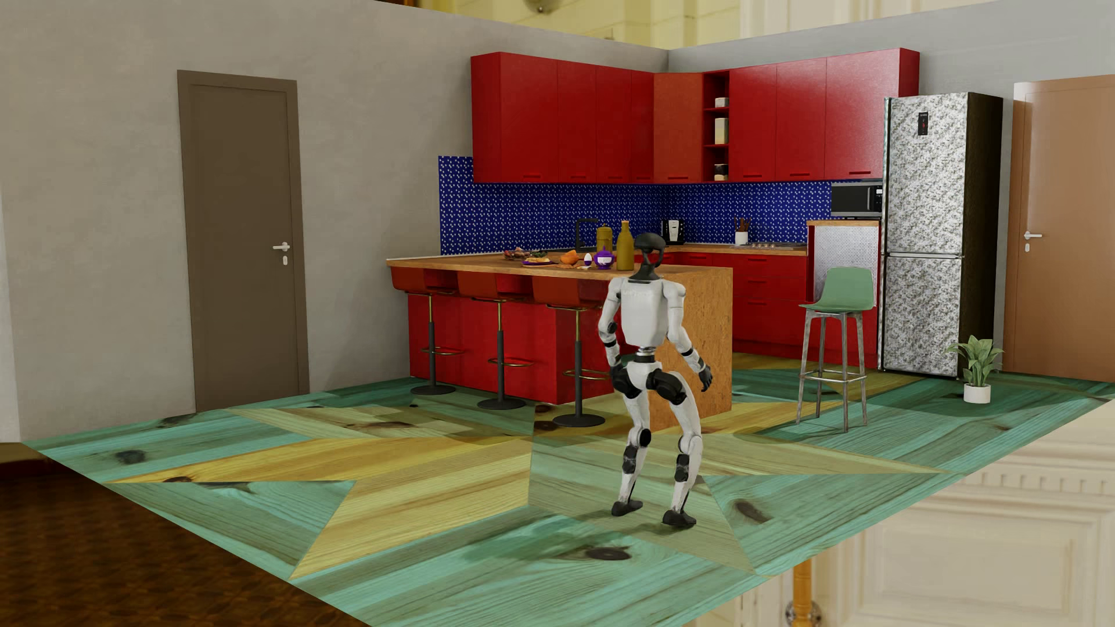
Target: Go to the stool
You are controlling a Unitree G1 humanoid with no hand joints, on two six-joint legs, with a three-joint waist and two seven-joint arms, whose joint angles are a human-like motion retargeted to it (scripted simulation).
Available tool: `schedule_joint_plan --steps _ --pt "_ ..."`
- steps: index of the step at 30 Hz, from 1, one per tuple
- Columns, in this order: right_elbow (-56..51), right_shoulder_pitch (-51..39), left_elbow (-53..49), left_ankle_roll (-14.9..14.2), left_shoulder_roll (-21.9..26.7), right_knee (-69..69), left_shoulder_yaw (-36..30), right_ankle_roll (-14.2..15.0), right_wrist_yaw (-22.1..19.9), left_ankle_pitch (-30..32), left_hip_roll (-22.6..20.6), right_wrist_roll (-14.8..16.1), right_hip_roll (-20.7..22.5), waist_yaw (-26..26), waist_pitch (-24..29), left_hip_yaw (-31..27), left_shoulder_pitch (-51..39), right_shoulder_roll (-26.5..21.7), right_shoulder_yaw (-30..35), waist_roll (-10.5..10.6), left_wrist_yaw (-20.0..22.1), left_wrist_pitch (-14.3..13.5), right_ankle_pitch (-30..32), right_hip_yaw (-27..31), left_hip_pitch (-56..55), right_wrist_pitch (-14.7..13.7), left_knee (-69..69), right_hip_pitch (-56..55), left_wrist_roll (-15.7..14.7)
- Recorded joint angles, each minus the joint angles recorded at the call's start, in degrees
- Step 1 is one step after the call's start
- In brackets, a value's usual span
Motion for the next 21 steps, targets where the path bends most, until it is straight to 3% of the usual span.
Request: schedule_joint_plan --steps 2,3,5,7,8,9,10,11,13,14,15,16,17,18,19,20,21 --pt "1.5 4.5 -3.8 -0.5 -2.6 -9.3 0.5 -0.8 4.9 -2.6 -1.3 -0.3 -1.1 -1.0 -0.5 0.5 0.4 -1.9 -2.5 -3.6 2.4 -1.7 -2.8 -0.3 2.8 -2.3 -0.6 -0.8 -3.5" --pt "2.5 6.1 -2.7 -0.9 -3.0 -8.7 -0.4 -1.1 6.0 -4.0 -1.1 -0.2 -0.9 -1.4 -0.3 0.7 -2.2 -3.5 -3.0 -4.5 2.6 -3.7 -4.6 -0.2 4.7 -3.0 -1.0 0.5 -5.7" --pt "2.2 6.7 -3.7 -0.8 -5.0 -10.4 -0.5 -1.5 5.4 -5.4 -0.4 0.9 0.3 -1.6 0.6 -0.9 -6.9 -6.4 -5.3 -3.7 1.8 -7.2 -6.4 -0.7 7.2 -1.6 -1.1 3.7 -9.0" --pt "1.8 3.0 -4.3 9.0 -5.5 -15.5 -0.5 -1.3 0.9 -0.5 -0.8 3.1 0.9 0.8 2.0 -2.4 -6.1 -5.7 -5.1 -1.3 -0.3 -8.5 -6.2 -1.5 5.0 -1.1 6.4 8.6 -10.6" --pt "1.7 1.6 -3.6 12.0 -4.4 -17.6 0.1 -1.1 -1.4 -0.5 -0.8 4.1 1.0 2.6 2.0 -2.3 -3.8 -4.4 -4.6 -0.5 -1.6 -8.3 -6.7 -1.1 5.2 -2.4 5.9 10.9 -10.3" --pt "0.1 -0.1 -2.5 10.6 -2.1 -13.2 0.9 -0.2 -3.1 -4.2 -0.3 4.6 1.2 3.6 2.3 -2.3 -1.7 -2.6 -3.0 0.4 -2.4 -7.3 -5.8 -1.0 6.8 -3.0 0.5 9.9 -8.9" --pt "0.3 -1.7 -0.1 -0.9 -0.9 -5.5 0.0 1.2 -4.1 -6.7 0.9 4.8 1.7 3.8 2.4 -2.7 0.4 -0.2 -1.3 1.3 -1.9 -6.6 -2.6 -0.6 10.4 -3.3 -4.7 7.1 -7.1" --pt "-0.6 -0.8 1.0 -1.1 -0.8 0.5 -2.6 2.6 -3.8 -7.2 0.1 5.0 0.8 3.7 2.5 -2.6 1.4 -0.3 1.5 0.7 0.0 -5.6 1.5 -0.6 12.5 -2.4 -6.3 3.9 -5.4" --pt "0.6 1.8 -2.2 -1.3 -2.7 -4.3 -0.4 4.5 0.3 -9.3 -0.6 4.4 1.7 0.7 3.3 -2.5 0.4 0.1 -4.2 -2.1 5.0 -3.5 -2.6 -1.7 14.3 -0.5 -3.9 -1.8 -4.1" --pt "2.6 2.0 -6.6 2.2 -4.7 -7.4 1.4 3.4 2.4 -7.8 -1.3 3.9 3.0 -0.4 4.0 -3.1 -2.2 -2.8 -4.7 -3.7 7.3 -2.4 -1.9 -1.0 10.9 -0.2 5.8 -3.2 -3.7" --pt "3.7 1.8 -5.0 5.8 -3.8 -8.0 -1.1 -3.7 3.3 2.1 -1.3 3.1 3.8 0.2 3.9 -3.0 -4.7 -5.2 -4.8 -3.9 7.8 -2.8 -2.7 -0.9 4.8 -0.4 17.3 -1.9 -3.3" --pt "3.3 2.2 -3.3 9.4 -3.3 -9.7 -2.4 -5.9 3.2 10.4 -0.8 2.1 4.2 -0.2 3.3 -2.7 -5.4 -6.2 -5.5 -3.3 7.2 -3.1 -3.2 -1.3 -0.2 -1.4 22.7 0.2 -3.6" --pt "4.8 3.0 -4.2 9.7 -4.2 -11.8 -0.7 -2.0 2.5 9.1 -0.5 1.4 4.0 0.5 2.0 -1.4 -4.1 -6.5 -5.4 -2.7 5.2 -2.8 -3.6 -1.1 -3.9 -4.2 21.5 2.2 -3.9" --pt "2.5 3.7 -6.3 7.0 -4.8 -13.3 0.5 -2.6 1.8 4.5 -0.1 0.9 3.7 1.6 1.6 -0.2 -3.1 -5.8 -3.9 -1.6 2.4 -2.0 -4.4 -1.7 -5.8 -4.5 15.8 5.1 -3.6" --pt "-0.1 2.3 -6.5 4.7 -4.0 -12.7 2.0 -2.8 1.3 1.1 1.0 0.2 3.7 2.0 1.4 0.3 -2.0 -3.8 -2.0 -0.6 -0.6 -1.6 -6.1 -2.1 -6.3 -3.1 6.2 7.2 -2.8" --pt "0.5 -1.0 -2.4 0.8 -1.7 -7.3 1.8 -1.5 1.4 5.0 1.1 -0.8 3.4 2.6 0.9 -0.1 -2.3 -1.0 -0.4 -0.6 -2.8 -1.8 -7.2 -1.6 -4.8 -1.4 0.5 6.3 -1.4" --pt "-0.4 -2.0 -1.1 0.9 -1.0 -0.1 1.0 -1.2 2.0 3.7 0.7 -1.6 3.4 2.7 0.8 -0.8 -2.2 -0.7 1.2 -0.6 -3.5 -1.9 -2.0 -1.7 -3.8 0.4 0.8 3.5 -0.6"
